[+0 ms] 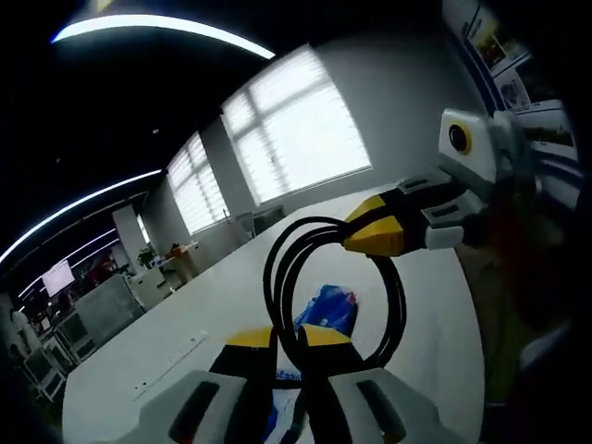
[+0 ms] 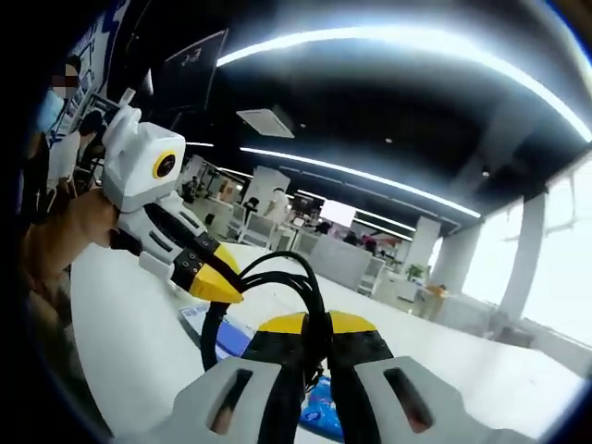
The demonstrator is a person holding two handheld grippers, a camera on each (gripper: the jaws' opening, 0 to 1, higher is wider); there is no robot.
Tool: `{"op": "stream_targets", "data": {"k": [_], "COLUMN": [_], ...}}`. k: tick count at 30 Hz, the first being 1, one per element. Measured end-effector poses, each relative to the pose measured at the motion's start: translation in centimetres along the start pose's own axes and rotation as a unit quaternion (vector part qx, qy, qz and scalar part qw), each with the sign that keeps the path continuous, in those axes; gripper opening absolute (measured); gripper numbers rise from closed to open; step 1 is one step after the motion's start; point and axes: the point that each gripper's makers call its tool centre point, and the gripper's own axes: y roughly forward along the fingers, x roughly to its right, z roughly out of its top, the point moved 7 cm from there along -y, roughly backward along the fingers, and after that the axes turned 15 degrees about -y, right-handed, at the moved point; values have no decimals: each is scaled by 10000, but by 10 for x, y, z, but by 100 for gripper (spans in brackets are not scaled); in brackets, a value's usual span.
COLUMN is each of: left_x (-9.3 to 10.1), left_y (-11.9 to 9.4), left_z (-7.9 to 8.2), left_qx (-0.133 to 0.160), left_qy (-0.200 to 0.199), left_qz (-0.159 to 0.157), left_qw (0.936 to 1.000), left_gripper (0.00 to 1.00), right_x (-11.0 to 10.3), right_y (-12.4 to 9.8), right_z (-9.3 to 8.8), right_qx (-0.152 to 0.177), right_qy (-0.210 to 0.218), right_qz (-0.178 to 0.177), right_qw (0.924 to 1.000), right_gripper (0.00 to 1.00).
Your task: Arrange the tabletop items into an orderly group along one side of the table until the central work area is clear of visible clutter.
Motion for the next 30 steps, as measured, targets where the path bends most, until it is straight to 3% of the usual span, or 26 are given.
{"op": "stream_targets", "data": {"k": [19, 30], "left_x": [23, 23], "left_y": [-10, 1], "left_z": [3, -8], "left_qx": [99, -16], "left_qy": [149, 77], "left_qz": [-176, -231], "left_qw": [9997, 9997], "left_gripper": [7, 7], "right_x": [-1, -5], "right_y": [-29, -26], "right_z": [7, -6], "right_qx": [-48, -233], "right_qy": [-122, -44], "right_qz": [-157, -80], "right_qw": [9998, 9997], "right_gripper": [4, 4]}}
